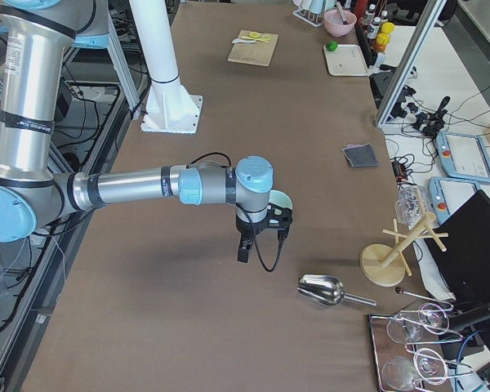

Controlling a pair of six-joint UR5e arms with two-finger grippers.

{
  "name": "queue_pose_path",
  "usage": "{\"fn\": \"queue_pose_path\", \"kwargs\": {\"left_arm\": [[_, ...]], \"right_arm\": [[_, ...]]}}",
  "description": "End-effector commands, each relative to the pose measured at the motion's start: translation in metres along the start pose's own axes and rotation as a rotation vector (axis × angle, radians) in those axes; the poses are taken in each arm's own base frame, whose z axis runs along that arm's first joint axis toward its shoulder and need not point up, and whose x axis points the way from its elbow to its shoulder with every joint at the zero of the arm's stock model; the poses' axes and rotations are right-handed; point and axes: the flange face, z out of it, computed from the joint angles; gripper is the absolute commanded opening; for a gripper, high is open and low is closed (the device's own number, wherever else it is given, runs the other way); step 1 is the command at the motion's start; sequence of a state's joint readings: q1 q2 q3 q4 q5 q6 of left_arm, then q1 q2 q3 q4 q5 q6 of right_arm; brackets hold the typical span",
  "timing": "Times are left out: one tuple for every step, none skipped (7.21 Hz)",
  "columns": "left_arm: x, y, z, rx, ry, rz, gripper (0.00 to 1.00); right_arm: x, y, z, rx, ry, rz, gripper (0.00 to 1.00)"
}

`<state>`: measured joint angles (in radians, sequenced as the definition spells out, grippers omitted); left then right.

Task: Place spoon in bowl

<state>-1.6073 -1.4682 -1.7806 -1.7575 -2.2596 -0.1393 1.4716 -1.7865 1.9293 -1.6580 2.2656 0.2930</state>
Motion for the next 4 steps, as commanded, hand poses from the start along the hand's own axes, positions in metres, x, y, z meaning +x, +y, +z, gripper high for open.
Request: {"fn": "queue_pose_path", "kwargs": {"left_arm": [[-0.0013, 0.0003, 0.0009, -0.001, -0.003, -0.001, 0.98], [-0.0006, -0.0011, 0.0012, -0.001, -0.004, 0.001, 0.98], [-0.0006, -0.0011, 0.0012, -0.001, -0.004, 0.001, 0.98], [0.0006, -0.0015, -0.0004, 0.002, -0.006, 0.002, 0.98]], "right_arm": [[0.0016, 0.0047, -0.0020, 0.000, -0.011, 0.005, 1.00], [0.0023, 0.0053, -0.0014, -0.002, -0.010, 0.007, 1.00], [0.0043, 0.0063, 0.0006, -0.007, -0.009, 0.010, 1.00], [0.0055, 0.0081, 0.0014, -0.009, -0.008, 0.012, 1.00]]}}
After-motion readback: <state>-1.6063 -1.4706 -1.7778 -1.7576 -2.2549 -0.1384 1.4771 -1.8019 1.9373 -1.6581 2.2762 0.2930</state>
